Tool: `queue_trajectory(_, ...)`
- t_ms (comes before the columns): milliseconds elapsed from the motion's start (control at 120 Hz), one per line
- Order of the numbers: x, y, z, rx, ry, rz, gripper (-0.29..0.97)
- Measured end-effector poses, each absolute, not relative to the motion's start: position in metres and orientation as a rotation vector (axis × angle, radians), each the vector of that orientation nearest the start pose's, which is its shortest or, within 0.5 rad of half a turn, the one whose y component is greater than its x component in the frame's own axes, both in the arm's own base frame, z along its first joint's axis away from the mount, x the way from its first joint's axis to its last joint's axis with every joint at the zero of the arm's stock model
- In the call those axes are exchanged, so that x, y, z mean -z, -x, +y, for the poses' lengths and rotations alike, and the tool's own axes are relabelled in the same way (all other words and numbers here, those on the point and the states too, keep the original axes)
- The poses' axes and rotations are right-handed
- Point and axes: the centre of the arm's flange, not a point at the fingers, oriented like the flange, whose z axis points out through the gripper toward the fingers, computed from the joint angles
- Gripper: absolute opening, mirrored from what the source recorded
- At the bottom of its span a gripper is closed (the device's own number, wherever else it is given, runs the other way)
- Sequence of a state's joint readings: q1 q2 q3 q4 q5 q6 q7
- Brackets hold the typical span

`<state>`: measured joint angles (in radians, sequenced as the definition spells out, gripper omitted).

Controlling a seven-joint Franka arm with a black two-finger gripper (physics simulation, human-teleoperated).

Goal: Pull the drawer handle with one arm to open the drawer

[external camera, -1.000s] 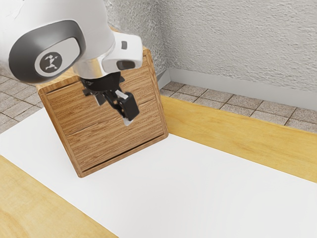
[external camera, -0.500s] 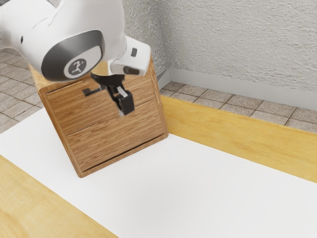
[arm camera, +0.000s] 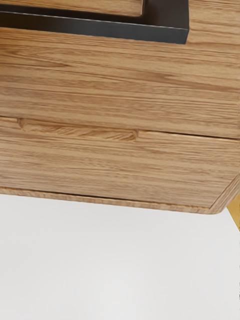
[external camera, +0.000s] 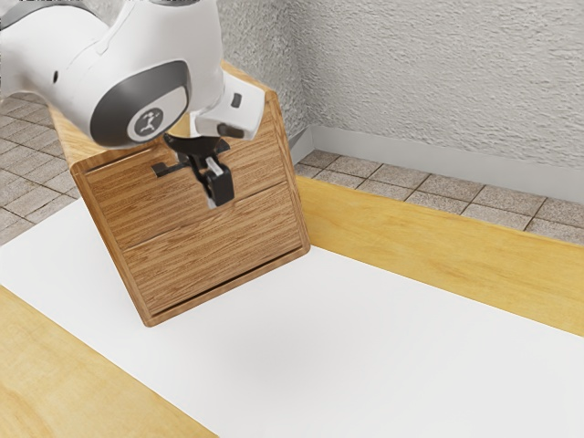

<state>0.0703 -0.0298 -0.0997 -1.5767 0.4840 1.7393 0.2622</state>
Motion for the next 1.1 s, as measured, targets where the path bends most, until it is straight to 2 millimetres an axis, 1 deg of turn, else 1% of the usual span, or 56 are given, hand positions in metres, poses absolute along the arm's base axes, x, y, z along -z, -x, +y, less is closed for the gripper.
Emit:
queue_trajectory(150,-0.668,-0.568,0.024,0.213,2.563,0.463,0.68)
queue_trajectory(283,-0.662,-0.573,0.025,0.206,2.555,0.485,0.68)
queue_trajectory(475,-0.659,-0.574,0.029,0.2,2.55,0.497,0.68)
queue_trajectory(667,-0.656,-0.574,0.035,0.184,2.552,0.496,0.68)
queue_trajectory(917,-0.645,-0.577,0.044,0.154,2.562,0.492,0.68)
queue_trajectory(1100,-0.642,-0.578,0.042,0.153,2.561,0.506,0.68)
